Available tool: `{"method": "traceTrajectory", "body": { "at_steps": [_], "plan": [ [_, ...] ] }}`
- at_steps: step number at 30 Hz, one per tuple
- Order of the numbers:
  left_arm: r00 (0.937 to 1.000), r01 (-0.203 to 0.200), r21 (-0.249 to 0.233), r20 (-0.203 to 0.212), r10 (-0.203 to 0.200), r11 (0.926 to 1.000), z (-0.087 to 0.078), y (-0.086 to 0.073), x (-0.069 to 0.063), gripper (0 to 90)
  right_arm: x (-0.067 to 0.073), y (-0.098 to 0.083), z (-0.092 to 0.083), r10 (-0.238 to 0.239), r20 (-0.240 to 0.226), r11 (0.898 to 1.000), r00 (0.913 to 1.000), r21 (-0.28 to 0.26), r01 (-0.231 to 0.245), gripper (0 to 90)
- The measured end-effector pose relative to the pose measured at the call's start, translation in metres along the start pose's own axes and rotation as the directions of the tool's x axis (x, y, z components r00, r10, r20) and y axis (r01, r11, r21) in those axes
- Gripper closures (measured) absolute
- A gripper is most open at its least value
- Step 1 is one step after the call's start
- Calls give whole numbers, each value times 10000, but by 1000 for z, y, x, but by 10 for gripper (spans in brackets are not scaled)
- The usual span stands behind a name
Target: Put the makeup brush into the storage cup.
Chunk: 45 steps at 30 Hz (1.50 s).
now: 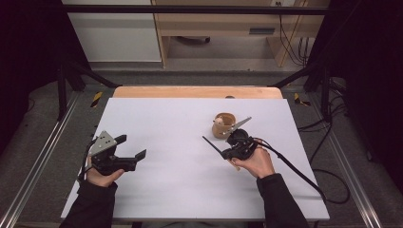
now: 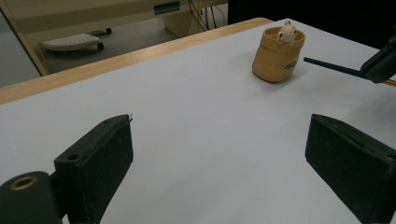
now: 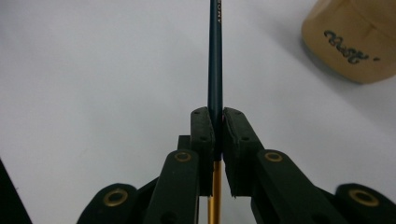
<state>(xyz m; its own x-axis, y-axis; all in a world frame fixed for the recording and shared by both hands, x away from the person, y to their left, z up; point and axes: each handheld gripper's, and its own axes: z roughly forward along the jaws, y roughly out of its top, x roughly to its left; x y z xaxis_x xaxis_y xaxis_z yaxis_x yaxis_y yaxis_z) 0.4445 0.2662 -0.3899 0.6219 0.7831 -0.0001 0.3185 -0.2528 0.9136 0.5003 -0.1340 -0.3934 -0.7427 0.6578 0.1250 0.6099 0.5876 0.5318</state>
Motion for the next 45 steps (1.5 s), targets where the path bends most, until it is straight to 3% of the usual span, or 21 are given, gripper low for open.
{"method": "traceTrajectory", "body": {
  "at_steps": [8, 11, 19, 28, 31, 32, 35, 36, 37, 39, 45],
  "plan": [
    [9972, -667, 51, 330, 665, 9978, 4, 12, -13, 73, 11, 10, -13, -598, -363, 9975, 9975, -390, 584, 835],
    [9929, -1089, 120, 499, 1082, 9940, 7, 18, -21, 73, 15, 13, -16, -863, -420, 9955, 9954, -428, 845, 835],
    [9825, -1731, 438, 771, 1694, 9839, 20, 27, -35, 73, 21, 19, -21, -1252, -572, 9913, 9905, -488, 1225, 835],
    [9622, -2578, 731, 1104, 2491, 9634, 34, 36, -56, 73, 26, 23, -20, -1628, -720, 9862, 9840, -416, 1601, 835],
    [9516, -2952, 891, 1166, 2844, 9513, 38, 39, -62, 73, 29, 25, -20, -1727, -768, 9848, 9820, -339, 1706, 835],
    [9511, -2958, 848, 1187, 2851, 9515, 39, 40, -64, 73, 30, 26, -20, -1841, -812, 9827, 9795, -329, 1820, 834],
    [9412, -3258, 912, 1258, 3136, 9410, 41, 42, -70, 73, 32, 28, -20, -1859, -814, 9824, 9792, -313, 1839, 834],
    [9331, -3489, 965, 1282, 3360, 9322, 42, 43, -73, 73, 33, 29, -21, -1935, -881, 9810, 9771, -314, 1914, 835],
    [9331, -3489, 965, 1282, 3360, 9322, 42, 43, -73, 76, 33, 30, -21, -2000, -904, 9798, 9756, -277, 1983, 835],
    [9267, -3643, 974, 1365, 3501, 9262, 44, 43, -77, 76, 34, 30, -21, -2057, -928, 9786, 9742, -293, 2038, 835],
    [9005, -4255, 1218, 1549, 4063, 8967, 50, 44, -87, 76, 38, 31, -19, -2187, -1062, 9758, 9700, -151, 2183, 834]
  ]
}}
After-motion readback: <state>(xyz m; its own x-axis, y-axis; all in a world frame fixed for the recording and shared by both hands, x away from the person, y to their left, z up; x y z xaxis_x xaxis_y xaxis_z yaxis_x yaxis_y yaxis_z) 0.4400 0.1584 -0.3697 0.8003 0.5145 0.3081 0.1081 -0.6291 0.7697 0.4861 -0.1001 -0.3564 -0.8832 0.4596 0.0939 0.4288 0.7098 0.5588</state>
